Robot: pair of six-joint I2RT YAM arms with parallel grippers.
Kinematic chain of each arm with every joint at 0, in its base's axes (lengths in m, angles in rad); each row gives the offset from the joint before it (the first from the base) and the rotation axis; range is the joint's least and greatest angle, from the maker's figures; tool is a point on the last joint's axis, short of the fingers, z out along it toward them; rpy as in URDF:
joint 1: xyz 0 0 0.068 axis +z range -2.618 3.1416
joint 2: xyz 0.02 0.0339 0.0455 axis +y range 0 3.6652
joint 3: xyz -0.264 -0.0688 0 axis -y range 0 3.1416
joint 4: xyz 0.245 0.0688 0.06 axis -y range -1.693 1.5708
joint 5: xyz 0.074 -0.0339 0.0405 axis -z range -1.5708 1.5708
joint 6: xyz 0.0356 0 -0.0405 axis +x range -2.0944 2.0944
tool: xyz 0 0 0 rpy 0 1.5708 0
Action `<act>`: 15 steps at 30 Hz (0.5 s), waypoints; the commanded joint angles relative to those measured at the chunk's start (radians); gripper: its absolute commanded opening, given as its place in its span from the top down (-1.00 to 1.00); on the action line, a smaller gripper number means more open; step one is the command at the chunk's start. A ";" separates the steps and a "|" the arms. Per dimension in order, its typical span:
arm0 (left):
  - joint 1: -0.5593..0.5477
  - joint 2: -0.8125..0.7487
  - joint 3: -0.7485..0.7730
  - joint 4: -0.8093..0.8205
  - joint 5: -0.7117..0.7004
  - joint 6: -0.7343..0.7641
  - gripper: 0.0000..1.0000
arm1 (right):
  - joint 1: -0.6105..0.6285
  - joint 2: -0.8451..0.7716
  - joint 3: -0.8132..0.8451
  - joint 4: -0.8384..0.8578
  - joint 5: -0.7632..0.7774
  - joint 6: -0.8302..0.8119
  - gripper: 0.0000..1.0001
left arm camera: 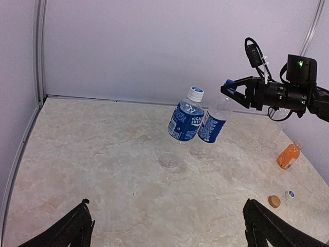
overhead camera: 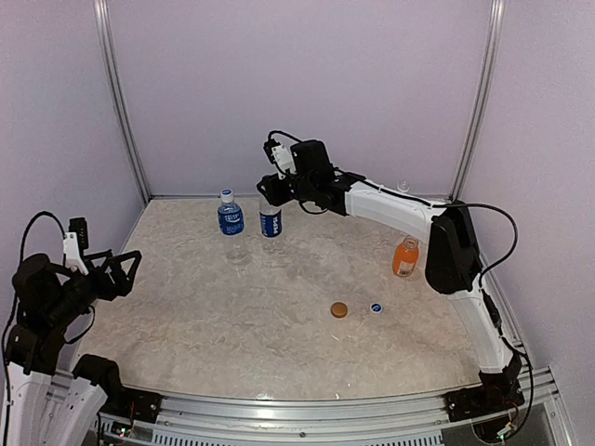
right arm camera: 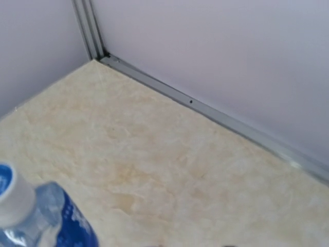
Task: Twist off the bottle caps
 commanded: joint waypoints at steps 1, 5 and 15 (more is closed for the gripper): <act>0.009 0.002 -0.010 0.018 0.011 -0.010 -0.98 | 0.011 0.007 -0.006 -0.007 -0.007 0.023 0.35; 0.009 0.003 -0.011 0.018 0.014 -0.009 -0.98 | 0.011 -0.014 -0.018 -0.015 0.009 0.023 0.98; 0.009 0.010 -0.002 0.024 0.110 -0.010 -0.95 | 0.088 -0.333 -0.182 -0.080 0.312 -0.096 1.00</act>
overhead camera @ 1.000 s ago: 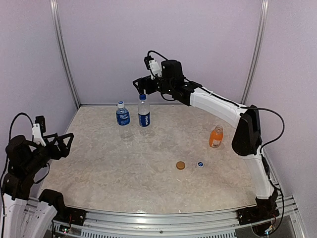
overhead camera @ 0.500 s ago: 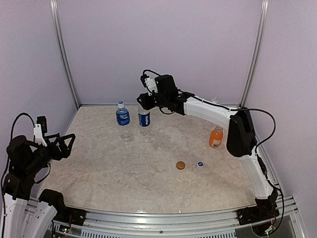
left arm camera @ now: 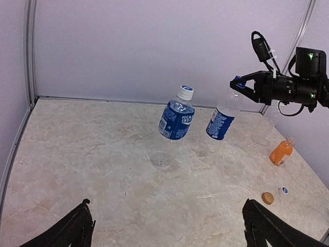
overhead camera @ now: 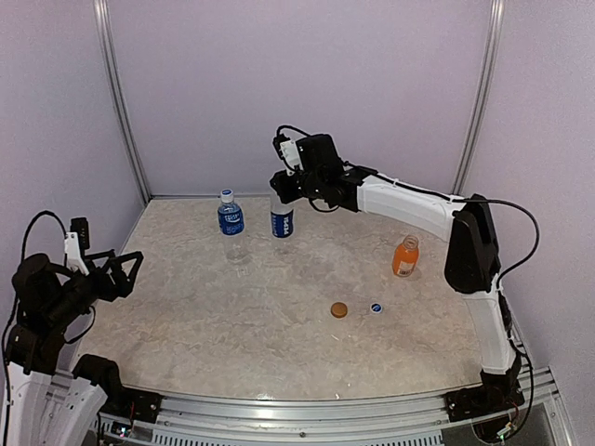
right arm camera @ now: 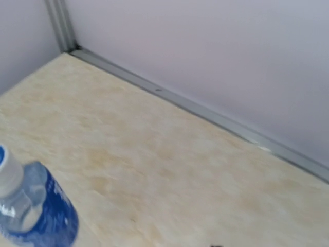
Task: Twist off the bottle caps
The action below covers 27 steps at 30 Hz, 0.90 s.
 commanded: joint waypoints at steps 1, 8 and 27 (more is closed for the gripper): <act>0.009 0.011 -0.001 0.021 0.105 -0.011 -0.95 | 0.102 -0.229 -0.057 -0.042 0.232 -0.123 1.00; -0.032 0.102 0.076 -0.002 0.477 0.013 -0.87 | 0.226 -0.380 -0.122 -0.049 -0.312 -0.096 1.00; -0.334 0.441 0.371 -0.266 0.465 0.479 -0.92 | 0.401 -0.302 -0.147 0.291 -0.576 0.087 1.00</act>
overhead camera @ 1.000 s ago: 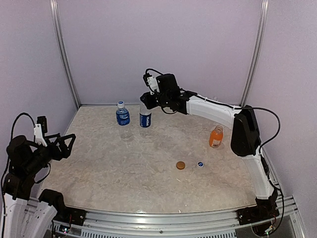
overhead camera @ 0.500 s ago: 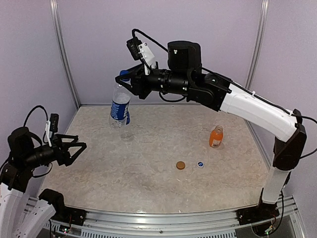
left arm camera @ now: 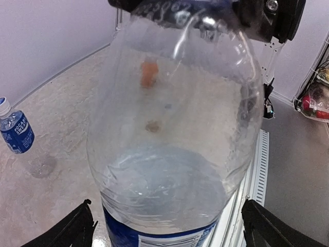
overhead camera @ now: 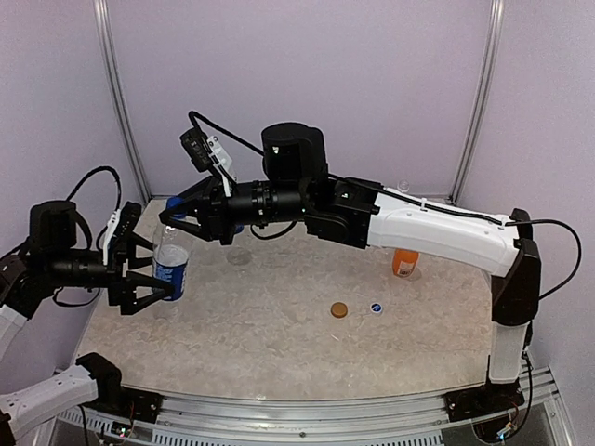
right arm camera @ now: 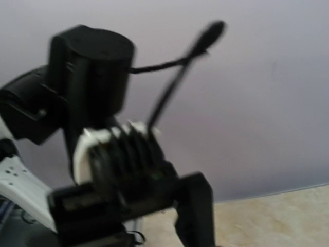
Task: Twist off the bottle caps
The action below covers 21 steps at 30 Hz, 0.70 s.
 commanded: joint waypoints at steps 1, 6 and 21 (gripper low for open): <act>-0.023 0.018 0.012 -0.023 -0.001 0.055 -0.85 | 0.010 -0.017 -0.014 0.141 -0.061 0.057 1.00; -0.032 0.034 0.012 -0.039 -0.002 0.086 -0.37 | 0.010 -0.032 -0.051 0.182 -0.056 0.064 1.00; -0.040 0.021 0.067 0.071 -0.460 0.447 0.27 | 0.005 -0.200 -0.170 0.011 0.327 0.037 -0.72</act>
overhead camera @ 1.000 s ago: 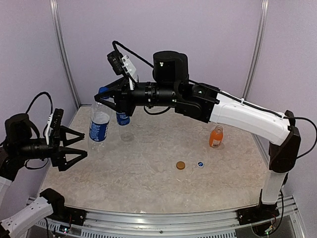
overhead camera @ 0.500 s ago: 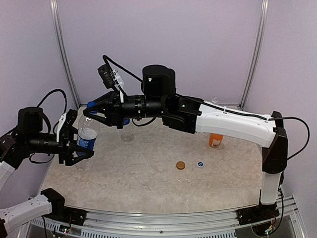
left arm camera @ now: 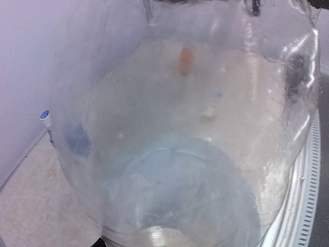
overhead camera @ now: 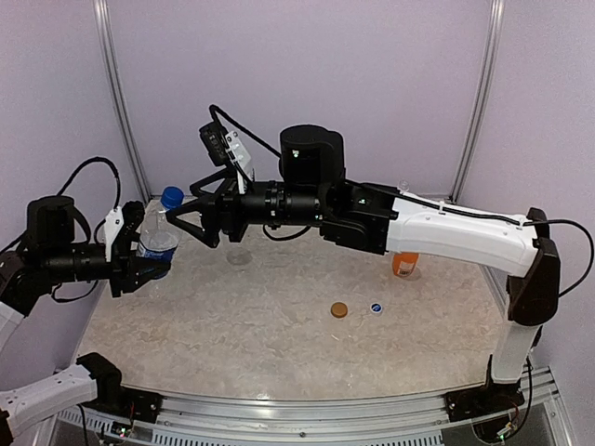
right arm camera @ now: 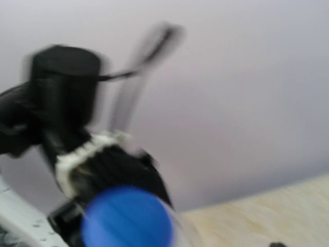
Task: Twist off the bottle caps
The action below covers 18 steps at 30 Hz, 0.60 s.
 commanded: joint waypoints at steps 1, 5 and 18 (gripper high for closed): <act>-0.012 -0.004 0.038 0.136 -0.366 0.363 0.29 | -0.003 -0.143 -0.054 -0.124 0.286 0.012 -0.75; -0.026 0.007 0.000 0.392 -0.614 0.732 0.31 | -0.029 -0.159 -0.055 -0.233 0.356 0.111 -0.79; -0.085 0.028 -0.091 0.692 -0.749 1.257 0.31 | -0.050 -0.010 0.051 -0.145 0.147 0.232 -0.66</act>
